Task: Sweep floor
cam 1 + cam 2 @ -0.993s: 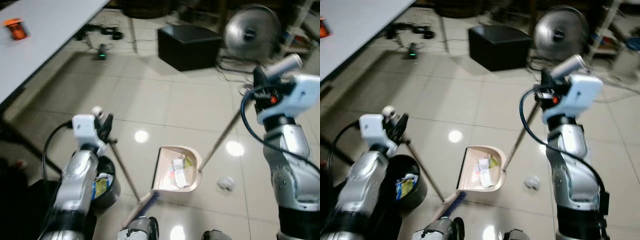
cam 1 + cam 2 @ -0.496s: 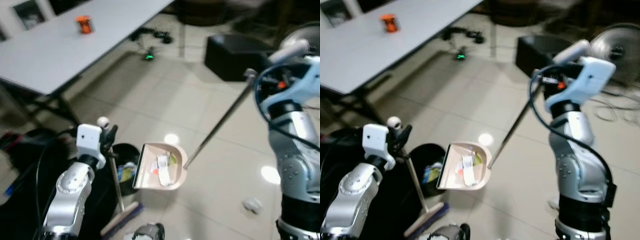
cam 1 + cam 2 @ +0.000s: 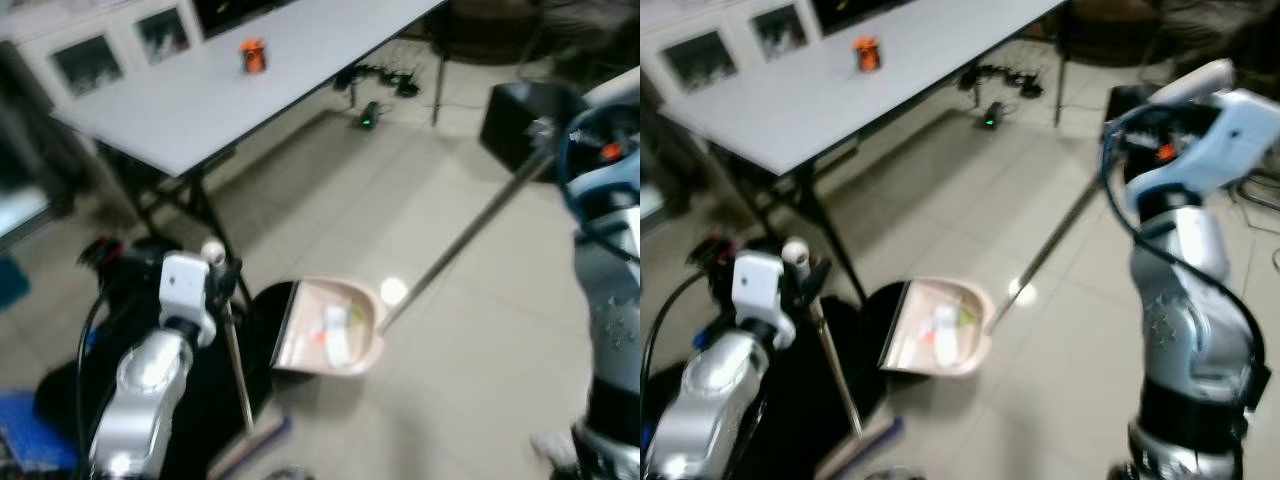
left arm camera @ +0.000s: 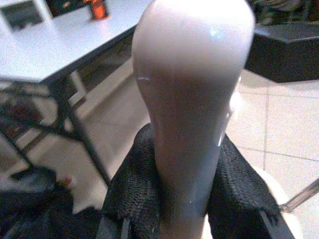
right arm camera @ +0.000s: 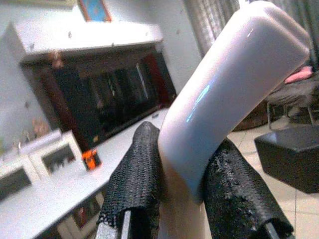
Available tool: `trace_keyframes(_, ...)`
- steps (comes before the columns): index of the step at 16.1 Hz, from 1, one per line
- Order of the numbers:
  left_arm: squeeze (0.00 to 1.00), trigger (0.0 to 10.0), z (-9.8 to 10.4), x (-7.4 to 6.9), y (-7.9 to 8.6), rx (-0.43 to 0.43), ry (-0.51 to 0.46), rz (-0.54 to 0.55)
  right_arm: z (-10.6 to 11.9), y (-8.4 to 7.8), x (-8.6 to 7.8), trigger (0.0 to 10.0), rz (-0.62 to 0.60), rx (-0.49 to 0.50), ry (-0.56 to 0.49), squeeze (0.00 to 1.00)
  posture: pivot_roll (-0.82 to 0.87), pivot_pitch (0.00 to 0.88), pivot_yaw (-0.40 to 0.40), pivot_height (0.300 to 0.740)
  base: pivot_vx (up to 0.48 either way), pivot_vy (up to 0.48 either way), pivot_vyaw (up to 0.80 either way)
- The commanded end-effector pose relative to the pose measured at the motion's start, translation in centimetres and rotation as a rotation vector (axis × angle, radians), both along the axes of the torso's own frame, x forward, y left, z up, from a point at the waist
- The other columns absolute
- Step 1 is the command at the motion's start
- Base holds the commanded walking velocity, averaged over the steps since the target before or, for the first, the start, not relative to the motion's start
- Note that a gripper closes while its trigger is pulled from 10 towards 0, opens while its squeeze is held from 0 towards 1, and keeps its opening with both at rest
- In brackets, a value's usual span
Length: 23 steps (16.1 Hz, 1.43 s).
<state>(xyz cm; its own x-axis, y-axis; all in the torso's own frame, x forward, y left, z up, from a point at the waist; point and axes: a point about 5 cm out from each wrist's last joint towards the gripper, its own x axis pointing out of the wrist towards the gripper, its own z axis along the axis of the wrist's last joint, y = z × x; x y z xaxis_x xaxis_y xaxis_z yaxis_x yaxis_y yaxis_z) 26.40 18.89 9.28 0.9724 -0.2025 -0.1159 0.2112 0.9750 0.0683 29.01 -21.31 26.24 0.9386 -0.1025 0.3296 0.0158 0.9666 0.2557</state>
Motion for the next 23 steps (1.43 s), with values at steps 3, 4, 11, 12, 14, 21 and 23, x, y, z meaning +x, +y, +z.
trace_keyframes(3,0.0,10.0,0.2,-0.2,0.6,0.009,-0.013,0.014,1.4,0.3,0.2,10.0,-0.021,-0.018,-0.025,0.0,0.04,0.016,0.099,0.74,0.0,0.0,0.27)
trace_keyframes(4,0.0,10.0,0.1,-0.2,0.6,0.008,-0.011,0.018,1.4,0.2,0.3,10.0,-0.026,-0.02,-0.026,0.0,0.04,0.016,0.098,0.74,0.3,0.0,0.0)
trace_keyframes(11,0.0,10.0,0.4,-0.5,0.3,0.008,-0.005,0.032,1.6,0.3,0.7,10.0,-0.026,-0.04,-0.016,0.0,0.04,0.007,0.093,0.74,0.359,0.0,0.28)
trace_keyframes(12,0.0,10.0,0.4,-0.5,0.2,0.007,-0.006,0.032,1.6,0.2,0.7,10.0,-0.028,-0.037,-0.016,0.0,0.04,0.004,0.093,0.74,0.386,0.0,0.68)
trace_keyframes(14,0.0,10.0,0.6,-0.5,0.0,0.006,-0.007,0.026,1.6,0.2,0.7,10.0,-0.034,-0.036,-0.016,0.0,0.04,0.0,0.094,0.74,0.384,0.0,0.34)
trace_keyframes(21,0.0,10.0,1.1,-0.6,-0.5,-0.003,-0.011,0.016,1.5,0.1,0.7,10.0,-0.04,-0.038,-0.019,0.0,0.04,0.0,0.093,0.74,0.385,0.0,0.27)
trace_keyframes(23,0.0,10.0,1.2,-0.6,-0.5,-0.002,-0.011,0.015,1.4,-0.1,0.7,10.0,-0.051,-0.034,-0.021,0.0,0.04,0.0,0.093,0.74,0.352,0.0,0.0)
